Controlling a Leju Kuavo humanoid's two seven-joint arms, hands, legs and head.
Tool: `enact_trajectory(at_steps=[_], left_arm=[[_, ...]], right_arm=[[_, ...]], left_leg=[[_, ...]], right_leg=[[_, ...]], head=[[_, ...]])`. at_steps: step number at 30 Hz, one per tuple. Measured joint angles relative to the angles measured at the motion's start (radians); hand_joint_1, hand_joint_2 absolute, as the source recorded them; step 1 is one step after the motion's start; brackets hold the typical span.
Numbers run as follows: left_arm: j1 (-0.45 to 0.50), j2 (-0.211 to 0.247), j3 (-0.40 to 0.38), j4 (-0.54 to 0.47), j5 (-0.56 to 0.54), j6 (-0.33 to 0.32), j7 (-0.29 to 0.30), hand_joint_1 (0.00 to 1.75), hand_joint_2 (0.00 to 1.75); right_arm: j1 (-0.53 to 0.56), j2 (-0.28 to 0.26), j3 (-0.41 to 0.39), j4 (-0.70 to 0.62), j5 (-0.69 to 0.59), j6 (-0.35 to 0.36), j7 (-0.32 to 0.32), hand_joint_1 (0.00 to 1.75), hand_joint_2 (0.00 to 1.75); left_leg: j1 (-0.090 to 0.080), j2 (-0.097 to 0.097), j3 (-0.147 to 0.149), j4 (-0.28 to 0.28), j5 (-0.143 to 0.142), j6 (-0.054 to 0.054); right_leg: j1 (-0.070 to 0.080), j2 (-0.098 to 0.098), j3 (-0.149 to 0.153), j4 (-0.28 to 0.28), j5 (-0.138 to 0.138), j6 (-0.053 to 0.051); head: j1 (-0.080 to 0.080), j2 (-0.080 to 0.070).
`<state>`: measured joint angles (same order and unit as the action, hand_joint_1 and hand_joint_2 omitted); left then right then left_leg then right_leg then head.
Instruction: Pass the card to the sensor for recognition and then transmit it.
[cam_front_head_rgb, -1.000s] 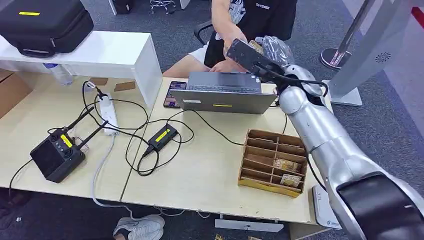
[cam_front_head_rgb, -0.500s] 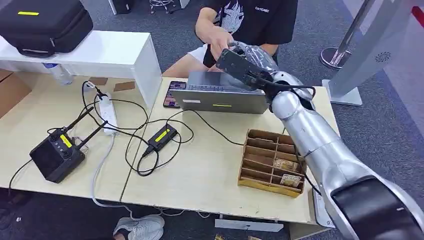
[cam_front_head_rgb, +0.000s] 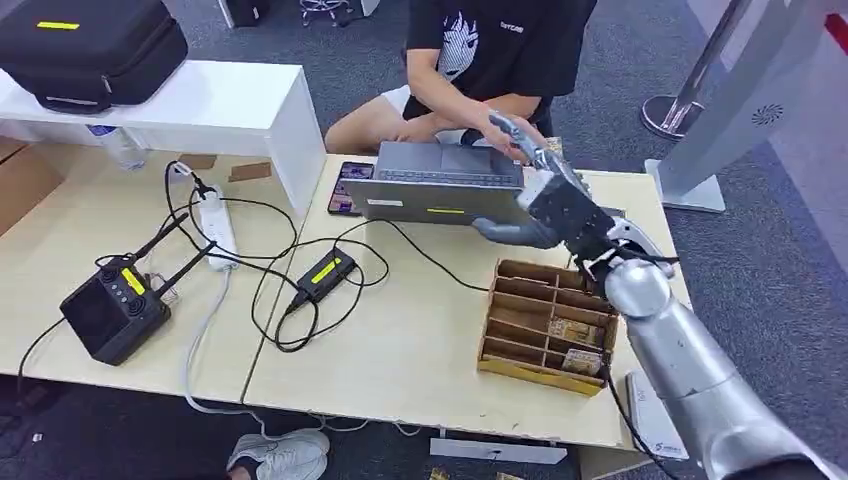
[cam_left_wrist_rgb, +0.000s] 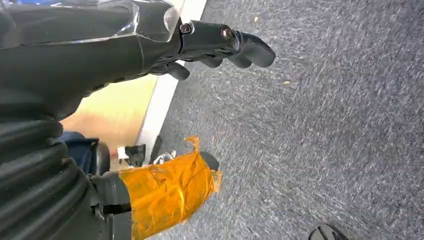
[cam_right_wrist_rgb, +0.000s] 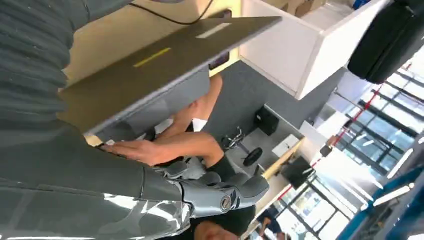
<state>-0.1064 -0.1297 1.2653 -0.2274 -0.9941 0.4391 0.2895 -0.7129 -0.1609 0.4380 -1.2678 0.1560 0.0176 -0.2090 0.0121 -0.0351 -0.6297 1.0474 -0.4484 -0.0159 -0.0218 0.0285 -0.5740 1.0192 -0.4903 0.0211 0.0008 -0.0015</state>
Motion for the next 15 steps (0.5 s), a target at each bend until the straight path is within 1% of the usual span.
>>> enact_trajectory(at_steps=[4,8,12,14,15], left_arm=[[0.0,-0.004,0.009,0.0,0.014,0.01,0.0,0.0,1.75],[0.0,-0.007,0.02,0.0,0.021,0.013,0.0,0.0,1.75],[0.0,-0.007,0.024,0.0,0.024,0.013,0.001,0.0,1.75],[0.0,-0.008,0.027,0.0,0.027,0.015,0.003,0.0,1.75],[0.0,-0.008,0.029,0.0,0.029,0.017,0.005,0.0,1.75]], right_arm=[[0.153,-0.063,-0.032,-0.116,0.053,-0.059,-0.044,0.0,1.75],[0.298,-0.096,-0.073,-0.2,0.105,-0.1,-0.076,0.0,1.75],[0.363,-0.113,-0.098,-0.247,0.127,-0.11,-0.08,0.0,1.75],[0.39,-0.115,-0.109,-0.267,0.166,-0.136,-0.079,0.0,1.75],[0.414,-0.115,-0.119,-0.281,0.198,-0.16,-0.082,0.0,1.75]], left_leg=[[0.0,0.0,0.0,0.0,-0.002,0.001],[0.0,0.0,0.0,0.0,-0.002,0.001],[0.0,0.001,0.0,0.0,-0.003,0.0],[0.0,0.001,0.0,0.0,-0.003,0.0],[0.0,0.0,0.0,0.0,-0.003,0.0]], right_leg=[[0.0,0.0,0.0,0.0,-0.001,0.001],[0.0,0.0,0.0,0.0,-0.002,0.0],[0.0,0.001,-0.001,0.0,-0.002,0.0],[0.0,0.001,0.0,0.0,-0.002,0.0],[0.0,0.0,0.0,0.0,-0.002,0.0]], head=[[0.0,0.0],[0.0,0.0],[0.0,0.0],[0.0,0.0],[0.0,0.0]])
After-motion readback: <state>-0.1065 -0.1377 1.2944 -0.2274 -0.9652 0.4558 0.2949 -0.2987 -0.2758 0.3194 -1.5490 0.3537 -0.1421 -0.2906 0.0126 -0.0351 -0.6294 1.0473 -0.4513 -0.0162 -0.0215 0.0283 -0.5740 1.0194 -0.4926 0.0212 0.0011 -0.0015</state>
